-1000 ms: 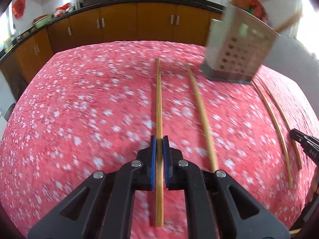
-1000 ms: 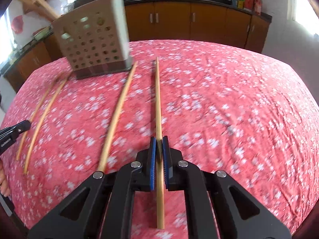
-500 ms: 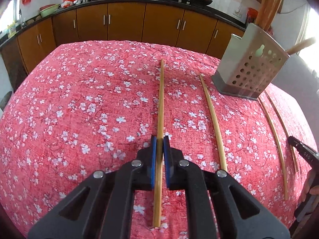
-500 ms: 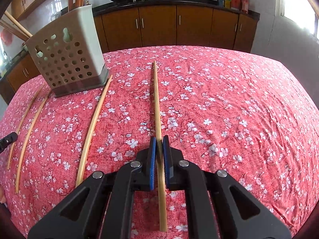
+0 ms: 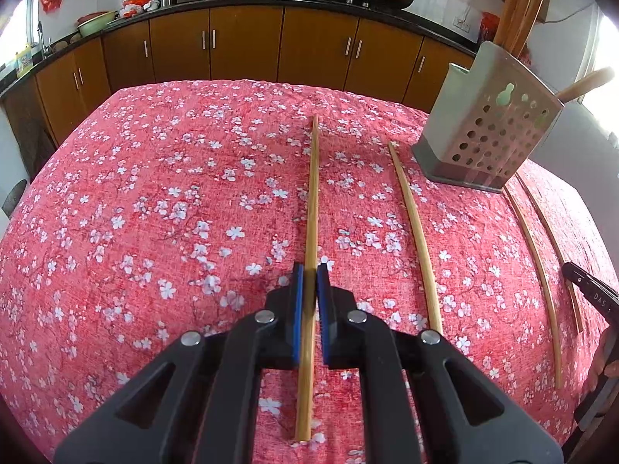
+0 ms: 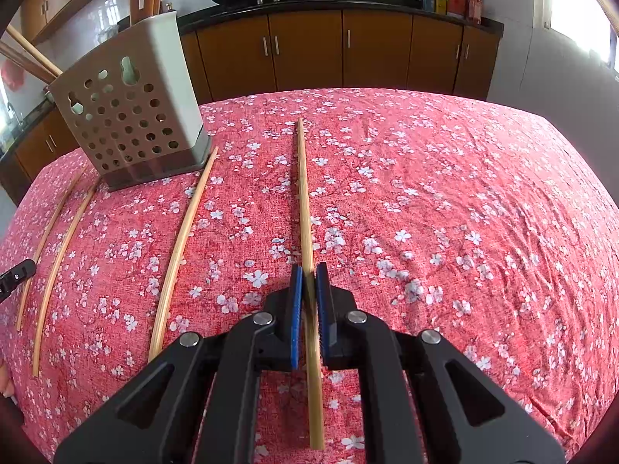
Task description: Organize utensils
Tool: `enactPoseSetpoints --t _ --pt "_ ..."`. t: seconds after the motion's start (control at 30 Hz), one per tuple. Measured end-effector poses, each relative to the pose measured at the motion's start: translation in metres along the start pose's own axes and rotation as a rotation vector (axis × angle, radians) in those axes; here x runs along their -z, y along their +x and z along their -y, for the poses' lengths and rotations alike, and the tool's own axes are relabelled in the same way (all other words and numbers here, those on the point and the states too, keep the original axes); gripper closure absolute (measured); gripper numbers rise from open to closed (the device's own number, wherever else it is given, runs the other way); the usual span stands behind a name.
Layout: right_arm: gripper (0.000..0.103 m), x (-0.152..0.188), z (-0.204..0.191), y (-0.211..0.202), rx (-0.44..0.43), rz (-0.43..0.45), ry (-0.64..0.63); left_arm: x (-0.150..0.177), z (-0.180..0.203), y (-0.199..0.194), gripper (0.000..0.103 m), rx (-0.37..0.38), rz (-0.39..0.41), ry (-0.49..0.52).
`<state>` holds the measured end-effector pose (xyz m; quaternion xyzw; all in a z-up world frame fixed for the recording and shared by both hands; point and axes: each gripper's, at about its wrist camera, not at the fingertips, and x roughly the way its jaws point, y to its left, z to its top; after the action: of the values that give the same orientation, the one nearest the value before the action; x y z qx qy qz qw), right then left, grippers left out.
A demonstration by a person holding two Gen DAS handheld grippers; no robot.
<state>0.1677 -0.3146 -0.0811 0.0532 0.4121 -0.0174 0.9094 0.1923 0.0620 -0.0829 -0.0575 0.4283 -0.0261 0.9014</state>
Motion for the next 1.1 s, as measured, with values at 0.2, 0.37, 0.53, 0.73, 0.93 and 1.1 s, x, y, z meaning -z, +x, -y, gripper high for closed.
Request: enactPoseSetpoints --t 0.2,0.37,0.53,0.73,0.93,1.1 --pt "0.094 -0.0001 0.0001 0.0003 0.001 0.0 0.0 -0.0002 -0.0007 0.0 0.093 0.0 0.0 0.001" --pt "0.094 -0.0002 0.0002 0.0003 0.001 0.0 0.0 -0.0009 -0.0001 0.0 0.093 0.001 0.0 0.0" --pt "0.094 -0.0003 0.0003 0.0003 0.001 0.0 0.001 -0.0013 -0.0001 0.0001 0.093 -0.001 -0.001 0.0" --pt "0.094 -0.0002 0.0002 0.0002 0.001 0.0 0.001 -0.002 0.0004 0.0003 0.093 -0.001 -0.001 0.0" --pt "0.094 -0.0002 0.0003 0.0002 0.001 0.0 0.001 -0.0026 0.0005 0.0005 0.093 -0.001 -0.001 0.0" --pt "0.094 -0.0001 0.0004 0.0003 0.001 0.0 0.001 -0.0028 -0.0001 0.0005 0.093 -0.001 -0.001 0.0"
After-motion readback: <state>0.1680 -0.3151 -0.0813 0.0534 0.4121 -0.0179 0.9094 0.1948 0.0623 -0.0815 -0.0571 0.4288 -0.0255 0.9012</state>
